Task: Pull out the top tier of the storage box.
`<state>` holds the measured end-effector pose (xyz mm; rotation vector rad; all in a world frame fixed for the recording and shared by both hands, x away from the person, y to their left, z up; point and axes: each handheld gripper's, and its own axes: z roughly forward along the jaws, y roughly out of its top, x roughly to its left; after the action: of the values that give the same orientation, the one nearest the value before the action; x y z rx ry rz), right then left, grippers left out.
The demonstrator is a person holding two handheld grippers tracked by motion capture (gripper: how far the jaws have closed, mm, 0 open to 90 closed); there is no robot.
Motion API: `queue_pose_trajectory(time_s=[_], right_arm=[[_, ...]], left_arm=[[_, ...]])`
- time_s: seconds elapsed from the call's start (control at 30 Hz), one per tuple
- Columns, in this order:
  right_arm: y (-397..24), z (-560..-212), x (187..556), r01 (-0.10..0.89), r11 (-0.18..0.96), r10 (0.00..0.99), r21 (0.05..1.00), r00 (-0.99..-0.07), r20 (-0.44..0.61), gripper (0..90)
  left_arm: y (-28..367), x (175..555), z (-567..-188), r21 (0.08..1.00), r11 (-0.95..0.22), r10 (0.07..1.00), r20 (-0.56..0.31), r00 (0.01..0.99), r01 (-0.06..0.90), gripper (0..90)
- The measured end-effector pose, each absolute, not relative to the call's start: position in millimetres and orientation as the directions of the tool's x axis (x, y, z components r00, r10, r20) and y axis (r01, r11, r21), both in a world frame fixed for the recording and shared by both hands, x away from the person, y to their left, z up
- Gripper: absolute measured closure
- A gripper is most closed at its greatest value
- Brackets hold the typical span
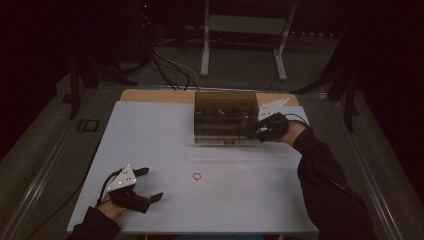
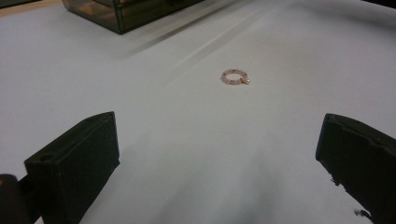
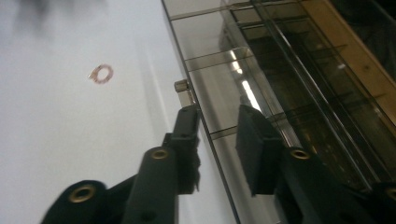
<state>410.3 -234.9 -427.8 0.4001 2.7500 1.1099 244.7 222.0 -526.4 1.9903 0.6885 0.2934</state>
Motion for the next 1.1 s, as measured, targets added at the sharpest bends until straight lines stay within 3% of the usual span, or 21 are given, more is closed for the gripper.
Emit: queue_pose_trajectory(time_s=[0.23, 0.33, 0.5, 1.1], right_arm=[[-247.6, -427.0, 398.4, 0.294, 0.586, 0.421, 0.755, -0.907, 0.026, 39.6], [-252.0, -426.6, 390.3, 0.296, 0.58, 0.425, 0.759, -0.905, 0.028, 19.4], [-254.6, -430.3, 375.8, 0.314, 0.585, 0.473, 0.748, -0.881, 0.001, 0.8], [-286.2, -462.7, 333.1, 0.453, 0.432, 0.705, 0.78, -0.709, 0.021, 0.3]], left_arm=[[221.4, 244.7, -526.2, 0.862, -0.373, 0.577, -0.073, 0.813, 0.343, 1.0], [221.3, 244.8, -526.7, 0.861, -0.372, 0.579, -0.075, 0.812, 0.346, 1.0], [221.2, 244.7, -526.3, 0.862, -0.375, 0.577, -0.071, 0.814, 0.341, 1.0], [220.7, 244.9, -526.9, 0.86, -0.374, 0.581, -0.074, 0.811, 0.347, 1.1]])
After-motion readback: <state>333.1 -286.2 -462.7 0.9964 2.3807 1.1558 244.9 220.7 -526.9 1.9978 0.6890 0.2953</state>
